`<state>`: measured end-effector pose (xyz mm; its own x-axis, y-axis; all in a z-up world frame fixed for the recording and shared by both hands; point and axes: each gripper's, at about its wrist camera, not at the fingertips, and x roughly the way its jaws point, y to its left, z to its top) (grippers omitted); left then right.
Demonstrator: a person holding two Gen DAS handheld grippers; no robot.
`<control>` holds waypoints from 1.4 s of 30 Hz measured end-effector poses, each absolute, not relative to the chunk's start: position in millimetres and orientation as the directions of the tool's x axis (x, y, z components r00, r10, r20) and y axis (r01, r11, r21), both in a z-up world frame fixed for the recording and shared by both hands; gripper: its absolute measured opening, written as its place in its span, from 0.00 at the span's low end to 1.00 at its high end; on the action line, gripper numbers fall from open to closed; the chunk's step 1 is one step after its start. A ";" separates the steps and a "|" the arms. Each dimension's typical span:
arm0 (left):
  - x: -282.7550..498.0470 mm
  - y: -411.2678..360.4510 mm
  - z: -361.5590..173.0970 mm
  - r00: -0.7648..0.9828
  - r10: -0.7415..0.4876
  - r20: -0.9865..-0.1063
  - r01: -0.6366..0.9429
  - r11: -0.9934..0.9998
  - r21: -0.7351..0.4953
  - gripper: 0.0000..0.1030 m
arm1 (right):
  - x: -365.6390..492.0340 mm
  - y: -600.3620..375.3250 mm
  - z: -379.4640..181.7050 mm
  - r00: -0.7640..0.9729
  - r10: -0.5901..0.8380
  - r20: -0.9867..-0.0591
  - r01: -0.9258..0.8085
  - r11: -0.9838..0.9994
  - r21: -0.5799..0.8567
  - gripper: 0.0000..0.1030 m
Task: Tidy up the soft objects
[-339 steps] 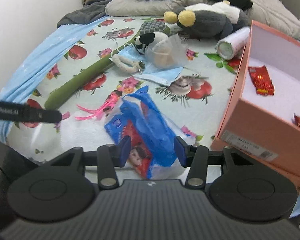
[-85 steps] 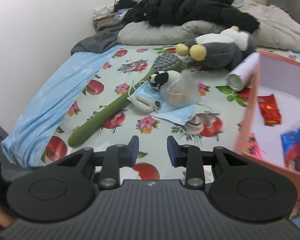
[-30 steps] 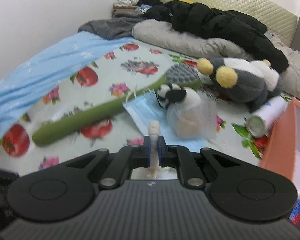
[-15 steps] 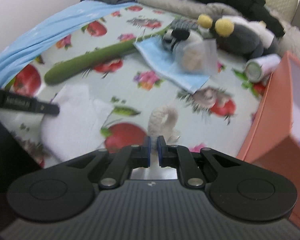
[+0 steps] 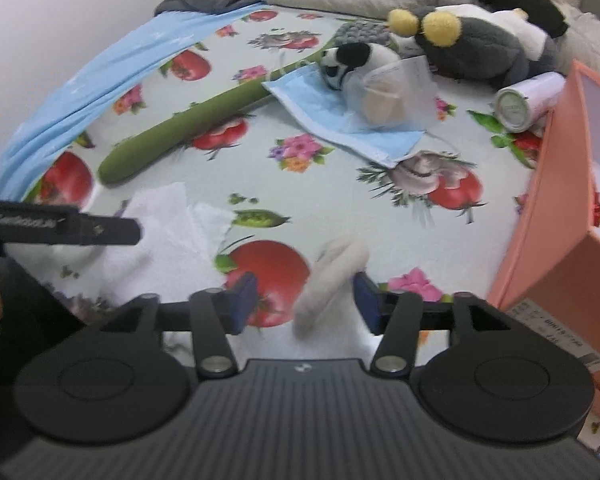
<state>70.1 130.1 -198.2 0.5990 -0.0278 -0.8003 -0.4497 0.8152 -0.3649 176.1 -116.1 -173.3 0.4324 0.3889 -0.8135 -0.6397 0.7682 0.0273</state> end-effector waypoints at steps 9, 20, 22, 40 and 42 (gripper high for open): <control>69.8 113.4 -198.5 0.589 -0.028 -0.807 -0.414 0.848 -0.332 0.72 | 175.3 -114.3 -175.8 0.492 0.361 -0.792 -0.645 0.762 -0.052 0.63; 80.1 93.1 -200.8 0.573 -0.026 -0.819 -0.340 0.902 -0.267 0.82 | 188.8 -115.3 -205.4 0.504 0.316 -0.804 -0.622 0.779 -0.083 0.27; 84.4 85.8 -201.9 0.563 -0.011 -0.826 -0.319 0.920 -0.229 0.83 | 188.4 -116.3 -204.4 0.494 0.315 -0.810 -0.624 0.778 -0.078 0.21; 97.8 28.6 -216.0 0.536 0.069 -0.841 -0.134 0.991 -0.005 0.57 | 182.9 -146.4 -201.9 0.493 0.292 -0.820 -0.567 0.822 -0.048 0.19; 98.8 25.4 -214.2 0.534 0.065 -0.843 -0.133 0.991 -0.008 0.45 | 182.3 -146.9 -201.5 0.494 0.293 -0.818 -0.564 0.824 -0.046 0.18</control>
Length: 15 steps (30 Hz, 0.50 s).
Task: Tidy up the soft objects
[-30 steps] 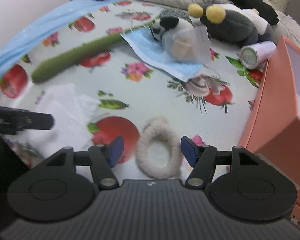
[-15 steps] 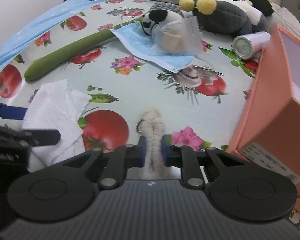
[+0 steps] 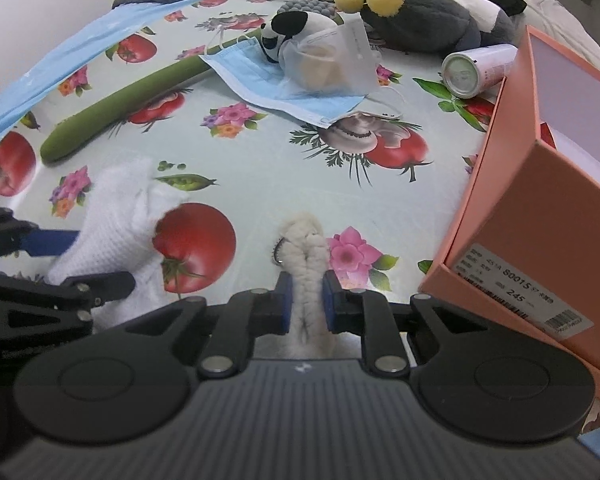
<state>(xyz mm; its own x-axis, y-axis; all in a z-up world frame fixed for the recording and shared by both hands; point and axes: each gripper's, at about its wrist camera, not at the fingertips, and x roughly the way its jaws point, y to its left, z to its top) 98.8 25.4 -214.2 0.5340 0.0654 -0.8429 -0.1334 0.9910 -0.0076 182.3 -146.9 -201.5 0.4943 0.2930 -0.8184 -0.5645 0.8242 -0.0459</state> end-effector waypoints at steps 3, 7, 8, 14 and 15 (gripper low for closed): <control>100.8 22.5 -211.9 0.534 0.054 -0.844 -0.134 0.991 -0.022 0.27 | 181.5 -148.4 -199.3 0.497 0.291 -0.817 -0.554 0.831 -0.041 0.17; 102.1 22.9 -204.9 0.537 0.031 -0.843 -0.155 0.986 -0.063 0.19 | 180.6 -153.2 -192.1 0.499 0.298 -0.814 -0.541 0.840 -0.025 0.16; 101.9 22.9 -202.3 0.541 0.030 -0.841 -0.159 0.985 -0.067 0.19 | 180.1 -154.8 -189.0 0.505 0.299 -0.810 -0.537 0.843 -0.024 0.16; 97.7 29.2 -179.8 0.570 0.027 -0.821 -0.214 0.970 -0.117 0.18 | 174.7 -161.6 -170.6 0.538 0.305 -0.786 -0.513 0.858 -0.018 0.15; 96.8 30.4 -175.8 0.575 0.025 -0.818 -0.223 0.967 -0.127 0.18 | 172.8 -162.4 -166.5 0.544 0.307 -0.781 -0.513 0.858 -0.021 0.15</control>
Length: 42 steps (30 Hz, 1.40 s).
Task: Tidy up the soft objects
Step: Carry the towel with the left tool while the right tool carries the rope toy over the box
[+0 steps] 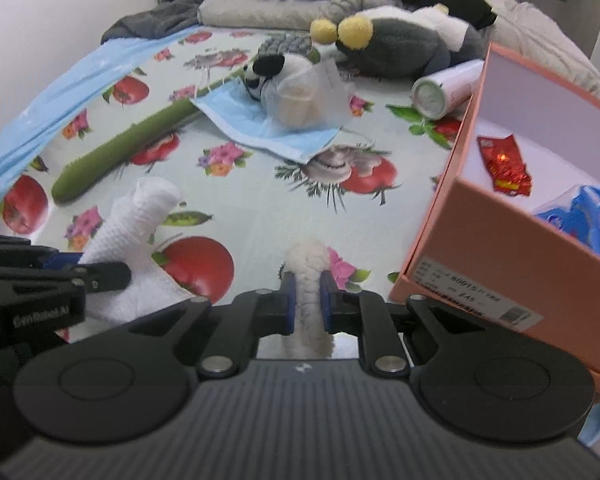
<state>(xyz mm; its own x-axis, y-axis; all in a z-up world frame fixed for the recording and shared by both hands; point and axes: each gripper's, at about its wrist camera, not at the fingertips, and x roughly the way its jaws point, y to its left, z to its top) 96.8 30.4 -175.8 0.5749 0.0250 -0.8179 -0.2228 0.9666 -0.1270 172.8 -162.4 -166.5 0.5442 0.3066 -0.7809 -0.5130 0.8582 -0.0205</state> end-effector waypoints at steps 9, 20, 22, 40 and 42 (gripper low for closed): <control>82.2 29.3 -127.7 0.644 0.046 -0.763 -0.248 0.957 -0.152 0.18 | 153.5 -170.6 -124.9 0.601 0.342 -0.723 -0.512 0.859 -0.020 0.15; 59.4 20.3 -75.5 0.719 0.040 -0.694 -0.232 0.955 -0.185 0.18 | 123.4 -180.7 -70.7 0.668 0.398 -0.628 -0.506 0.862 0.008 0.15; 54.2 17.2 -66.8 0.730 0.038 -0.682 -0.229 0.954 -0.192 0.18 | 118.5 -183.6 -62.0 0.679 0.406 -0.612 -0.506 0.863 0.012 0.15; 51.0 -21.0 -12.7 0.795 -0.070 -0.603 -0.115 0.958 -0.263 0.18 | 95.0 -224.1 -11.4 0.759 0.402 -0.513 -0.447 0.894 0.039 0.15; 55.7 -28.3 -11.6 0.794 -0.099 -0.599 -0.092 0.956 -0.279 0.18 | 94.7 -232.5 -8.7 0.770 0.386 -0.508 -0.427 0.903 0.039 0.15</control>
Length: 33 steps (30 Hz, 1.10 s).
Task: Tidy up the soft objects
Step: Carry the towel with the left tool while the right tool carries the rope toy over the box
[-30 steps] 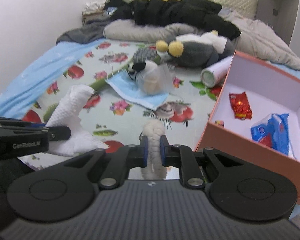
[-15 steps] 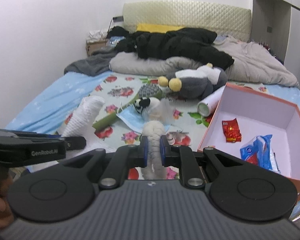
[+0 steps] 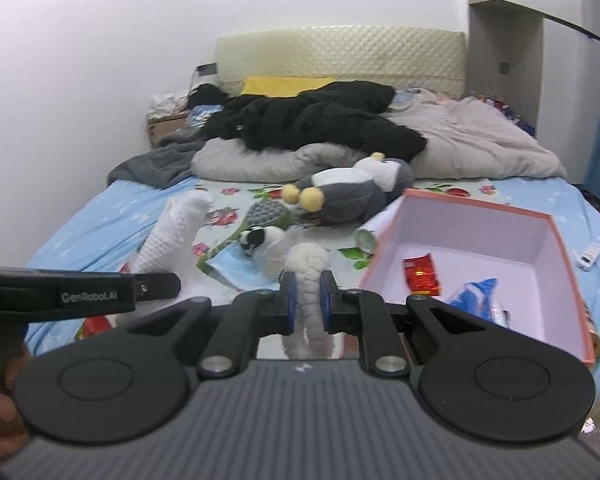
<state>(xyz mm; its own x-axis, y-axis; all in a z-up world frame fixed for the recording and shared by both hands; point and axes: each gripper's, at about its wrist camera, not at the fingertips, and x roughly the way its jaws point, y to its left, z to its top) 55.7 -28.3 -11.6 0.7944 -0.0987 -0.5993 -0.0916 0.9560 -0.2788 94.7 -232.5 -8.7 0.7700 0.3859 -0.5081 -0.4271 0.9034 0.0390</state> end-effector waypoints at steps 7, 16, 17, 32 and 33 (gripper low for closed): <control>79.5 -64.7 -12.7 0.773 -0.194 -0.604 0.002 0.953 -0.304 0.18 | 100.1 -269.2 -2.0 0.806 0.310 -0.504 -0.338 0.940 0.039 0.15; 105.2 -107.3 -13.2 0.731 -0.298 -0.614 0.122 0.942 -0.313 0.18 | 103.8 -304.2 -2.0 0.825 0.227 -0.518 -0.240 0.970 0.043 0.15; 108.7 -111.0 -12.9 0.725 -0.307 -0.617 0.131 0.941 -0.313 0.18 | 105.1 -307.0 -2.6 0.824 0.219 -0.523 -0.230 0.972 0.046 0.15; 216.4 -164.2 -37.3 0.625 -0.352 -0.697 0.195 0.935 -0.297 0.18 | 169.9 -359.1 -26.9 0.800 0.149 -0.581 -0.106 0.989 0.108 0.16; 225.0 -168.5 -40.4 0.619 -0.351 -0.703 0.196 0.935 -0.295 0.18 | 177.2 -363.1 -30.0 0.797 0.146 -0.586 -0.099 0.989 0.111 0.16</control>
<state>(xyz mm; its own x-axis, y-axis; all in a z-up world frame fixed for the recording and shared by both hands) 225.0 -168.5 -40.4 0.6187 -0.3513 -0.7027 0.1958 0.9352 -0.2951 177.2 -363.1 -30.0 0.7972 0.1457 -0.5858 -0.0994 0.9889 0.1106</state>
